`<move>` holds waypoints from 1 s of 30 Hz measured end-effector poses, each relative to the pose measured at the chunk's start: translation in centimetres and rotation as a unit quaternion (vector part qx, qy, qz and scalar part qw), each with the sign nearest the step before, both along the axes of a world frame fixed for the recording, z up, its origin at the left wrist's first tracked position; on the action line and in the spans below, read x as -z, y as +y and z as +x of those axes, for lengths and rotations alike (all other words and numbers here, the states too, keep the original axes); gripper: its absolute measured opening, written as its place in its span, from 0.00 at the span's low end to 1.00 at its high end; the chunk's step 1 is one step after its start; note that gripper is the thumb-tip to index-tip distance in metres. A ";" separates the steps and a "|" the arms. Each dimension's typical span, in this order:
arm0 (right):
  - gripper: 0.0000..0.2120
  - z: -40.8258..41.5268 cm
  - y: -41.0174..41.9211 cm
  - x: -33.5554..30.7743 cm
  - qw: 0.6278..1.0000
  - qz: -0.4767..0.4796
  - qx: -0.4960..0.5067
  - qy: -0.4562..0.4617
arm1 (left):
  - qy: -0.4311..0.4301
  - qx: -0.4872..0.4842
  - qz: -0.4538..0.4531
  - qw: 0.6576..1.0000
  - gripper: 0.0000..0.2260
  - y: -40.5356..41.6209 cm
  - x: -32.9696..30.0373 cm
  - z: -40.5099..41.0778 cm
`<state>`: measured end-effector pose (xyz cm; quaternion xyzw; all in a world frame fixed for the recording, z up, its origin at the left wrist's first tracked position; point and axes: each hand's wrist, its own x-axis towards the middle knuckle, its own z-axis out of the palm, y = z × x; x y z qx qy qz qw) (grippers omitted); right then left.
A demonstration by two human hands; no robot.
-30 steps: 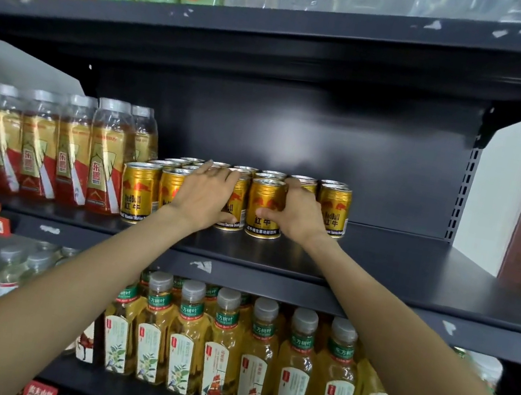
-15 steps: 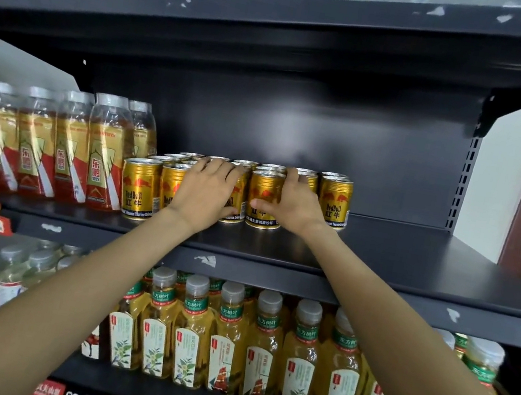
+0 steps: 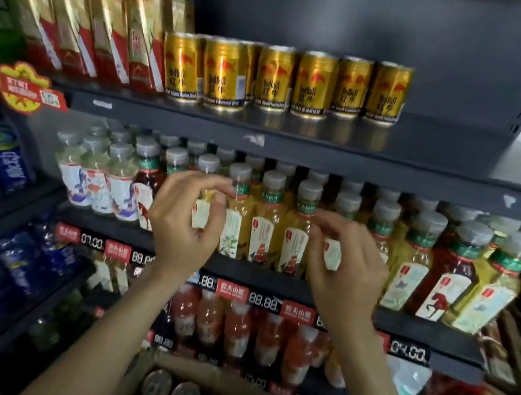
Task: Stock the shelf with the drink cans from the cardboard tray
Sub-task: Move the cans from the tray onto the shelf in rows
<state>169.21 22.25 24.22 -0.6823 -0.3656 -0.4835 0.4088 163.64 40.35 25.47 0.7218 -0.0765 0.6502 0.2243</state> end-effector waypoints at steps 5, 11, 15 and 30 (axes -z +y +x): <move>0.10 -3.9 -1.9 10.1 0.960 -0.181 -0.031 0.212 | 0.296 0.011 -0.078 0.952 0.10 0.6 8.8 -4.7; 0.17 -7.9 -3.9 20.8 0.839 -0.330 -0.094 0.423 | 0.595 0.045 -0.123 0.793 0.10 2.5 19.2 -9.8; 0.21 -10.4 -4.1 25.8 0.767 -0.355 -0.056 0.531 | 0.637 0.020 -0.137 0.759 0.10 2.9 24.9 -13.0; 0.28 -13.0 -1.1 32.9 0.673 -0.531 0.098 0.506 | 0.741 0.025 0.047 0.670 0.28 -1.9 35.1 -11.8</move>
